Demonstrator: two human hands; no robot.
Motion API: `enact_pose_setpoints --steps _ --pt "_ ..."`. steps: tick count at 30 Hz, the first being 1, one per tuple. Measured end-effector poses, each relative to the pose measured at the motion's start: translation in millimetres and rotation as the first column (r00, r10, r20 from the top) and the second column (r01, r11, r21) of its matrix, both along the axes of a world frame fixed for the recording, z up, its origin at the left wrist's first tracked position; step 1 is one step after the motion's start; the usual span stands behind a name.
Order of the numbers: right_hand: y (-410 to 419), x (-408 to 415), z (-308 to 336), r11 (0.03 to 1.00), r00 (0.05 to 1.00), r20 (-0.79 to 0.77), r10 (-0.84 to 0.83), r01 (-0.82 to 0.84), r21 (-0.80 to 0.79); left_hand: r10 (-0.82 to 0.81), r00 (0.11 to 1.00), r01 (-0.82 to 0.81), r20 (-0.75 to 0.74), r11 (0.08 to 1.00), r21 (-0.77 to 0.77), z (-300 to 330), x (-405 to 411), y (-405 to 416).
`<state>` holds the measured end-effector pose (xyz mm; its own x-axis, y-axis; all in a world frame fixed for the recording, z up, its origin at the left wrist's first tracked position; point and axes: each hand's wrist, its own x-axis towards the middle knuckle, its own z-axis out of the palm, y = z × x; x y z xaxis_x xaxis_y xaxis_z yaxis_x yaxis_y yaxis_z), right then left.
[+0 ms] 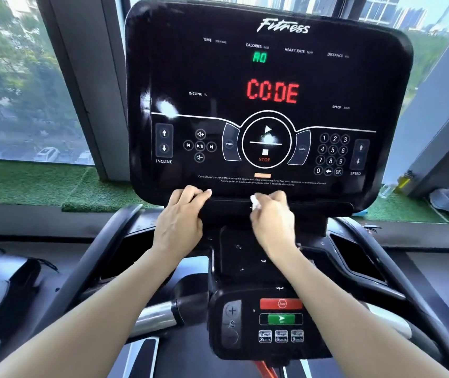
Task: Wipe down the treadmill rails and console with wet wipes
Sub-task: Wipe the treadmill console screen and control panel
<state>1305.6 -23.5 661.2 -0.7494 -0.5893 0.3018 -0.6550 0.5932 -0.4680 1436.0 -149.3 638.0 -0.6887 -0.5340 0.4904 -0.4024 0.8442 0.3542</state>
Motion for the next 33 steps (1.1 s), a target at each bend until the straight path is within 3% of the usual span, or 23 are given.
enact_pose_setpoints --steps 3,6,10,16,20,27,33 --pt "1 -4 3 0.987 0.985 -0.117 0.131 -0.117 0.113 -0.011 1.0 0.011 0.007 1.0 -0.009 0 1 -1" --pt "23 -27 6 0.979 0.974 -0.201 0.108 -0.068 0.194 -0.008 1.0 0.008 0.001 1.0 -0.002 -1 1 -1" --pt "35 -38 4 0.988 0.983 -0.185 0.011 0.018 0.152 0.004 1.0 -0.004 -0.016 1.0 0.008 -2 0 1" --pt "-29 18 3 0.976 0.97 -0.135 0.202 -0.189 0.107 -0.002 1.0 0.002 0.001 1.0 0.016 -3 0 -1" --pt "-26 22 3 0.961 0.954 -0.149 0.26 -0.242 0.131 -0.028 0.999 0.028 0.015 1.0 -0.002 -3 2 -5" --pt "22 -22 -4 0.983 0.996 0.017 -0.091 0.092 -0.158 -0.014 1.0 0.015 -0.012 1.0 0.013 -3 1 -3" --pt "-29 26 -5 0.992 0.992 -0.056 0.115 -0.118 -0.045 -0.039 0.999 0.039 -0.016 0.999 0.002 -5 1 -4"
